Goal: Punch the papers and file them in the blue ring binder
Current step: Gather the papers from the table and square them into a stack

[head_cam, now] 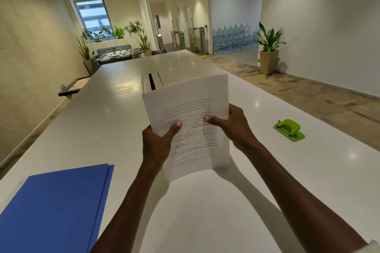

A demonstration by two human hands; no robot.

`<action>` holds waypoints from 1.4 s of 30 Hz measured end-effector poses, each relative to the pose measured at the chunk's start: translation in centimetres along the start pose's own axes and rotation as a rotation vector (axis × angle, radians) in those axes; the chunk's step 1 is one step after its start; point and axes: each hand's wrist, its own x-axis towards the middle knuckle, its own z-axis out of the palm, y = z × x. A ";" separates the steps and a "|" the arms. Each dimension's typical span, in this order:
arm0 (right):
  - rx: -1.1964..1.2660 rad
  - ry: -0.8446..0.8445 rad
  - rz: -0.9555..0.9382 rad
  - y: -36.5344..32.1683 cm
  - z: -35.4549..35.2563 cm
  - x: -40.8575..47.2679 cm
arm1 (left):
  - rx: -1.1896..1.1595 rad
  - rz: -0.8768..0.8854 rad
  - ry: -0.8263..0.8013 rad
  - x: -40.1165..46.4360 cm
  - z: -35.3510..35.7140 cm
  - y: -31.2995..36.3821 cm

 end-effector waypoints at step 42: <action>-0.782 0.142 -0.488 -6.1 -2.8 2.1 | 0.499 0.322 -0.076 1.2 -2.0 0.3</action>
